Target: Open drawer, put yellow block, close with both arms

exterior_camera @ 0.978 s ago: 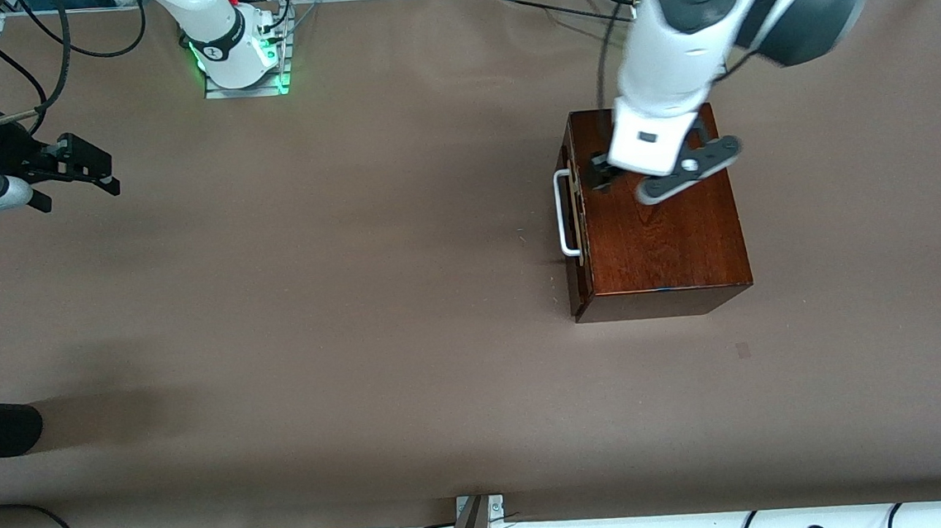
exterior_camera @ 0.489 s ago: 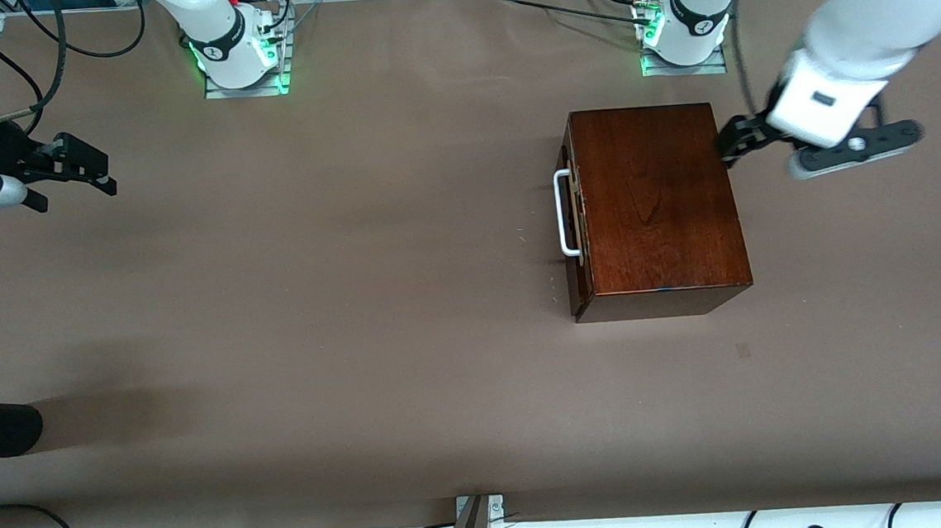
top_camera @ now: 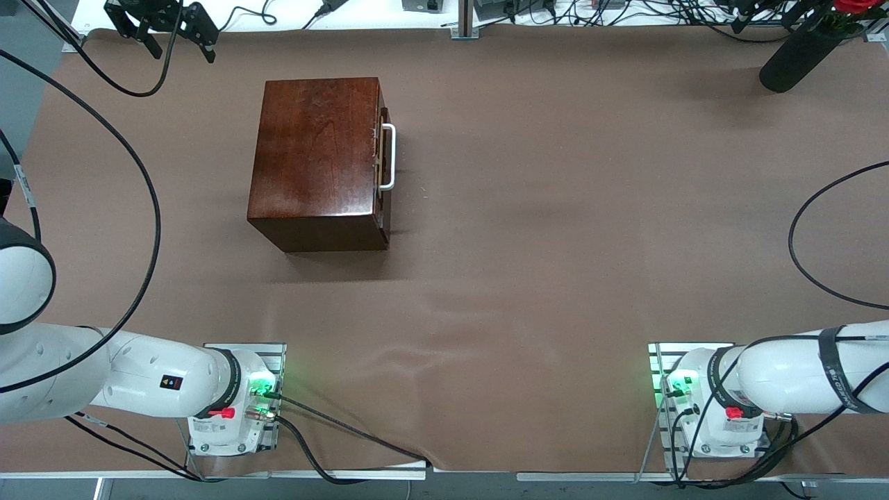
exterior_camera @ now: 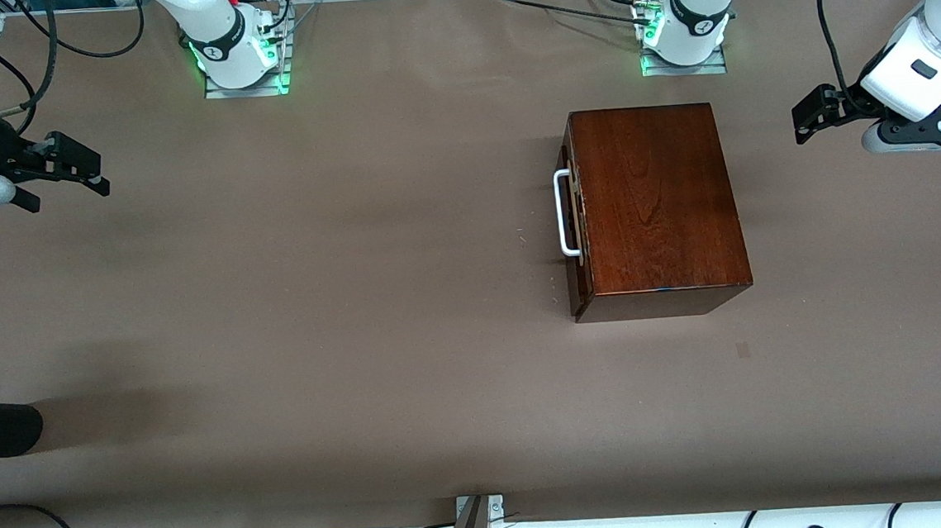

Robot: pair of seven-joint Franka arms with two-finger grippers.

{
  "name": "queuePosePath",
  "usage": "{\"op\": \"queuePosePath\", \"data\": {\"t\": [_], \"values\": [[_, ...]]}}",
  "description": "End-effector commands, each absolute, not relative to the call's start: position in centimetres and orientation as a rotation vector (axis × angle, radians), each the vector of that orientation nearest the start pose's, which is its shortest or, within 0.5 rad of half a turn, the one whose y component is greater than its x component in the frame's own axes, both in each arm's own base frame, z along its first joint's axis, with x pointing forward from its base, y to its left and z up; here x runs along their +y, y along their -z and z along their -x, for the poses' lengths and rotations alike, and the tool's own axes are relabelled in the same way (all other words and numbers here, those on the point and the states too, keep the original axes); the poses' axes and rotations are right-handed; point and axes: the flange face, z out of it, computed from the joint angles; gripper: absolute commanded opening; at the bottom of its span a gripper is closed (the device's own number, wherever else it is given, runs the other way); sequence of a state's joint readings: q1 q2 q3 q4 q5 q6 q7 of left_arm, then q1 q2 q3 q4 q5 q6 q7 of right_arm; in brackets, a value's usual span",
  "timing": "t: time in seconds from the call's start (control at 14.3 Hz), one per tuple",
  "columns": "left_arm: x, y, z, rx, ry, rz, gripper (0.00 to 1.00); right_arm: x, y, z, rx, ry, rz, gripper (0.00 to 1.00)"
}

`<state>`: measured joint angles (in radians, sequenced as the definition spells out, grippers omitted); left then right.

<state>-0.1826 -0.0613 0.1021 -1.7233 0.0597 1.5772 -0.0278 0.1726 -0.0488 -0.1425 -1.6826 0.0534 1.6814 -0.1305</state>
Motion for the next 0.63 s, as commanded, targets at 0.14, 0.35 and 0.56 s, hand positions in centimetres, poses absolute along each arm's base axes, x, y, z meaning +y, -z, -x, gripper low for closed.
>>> {"op": "queuePosePath", "data": {"t": [0.14,0.35,0.56], "values": [[-3.60,-58.87,-52.53,0.107,-0.113,3.104,1.00,1.57,-61.79,-54.81,-0.233,0.086,3.062,1.00],[-3.37,-59.11,-52.54,0.097,-0.104,3.107,1.00,1.52,-61.87,-54.77,-0.246,0.088,3.066,1.00],[-3.11,-59.51,-52.51,0.075,-0.096,3.108,1.00,1.46,-62.02,-54.67,-0.245,0.090,3.070,1.00]]}}
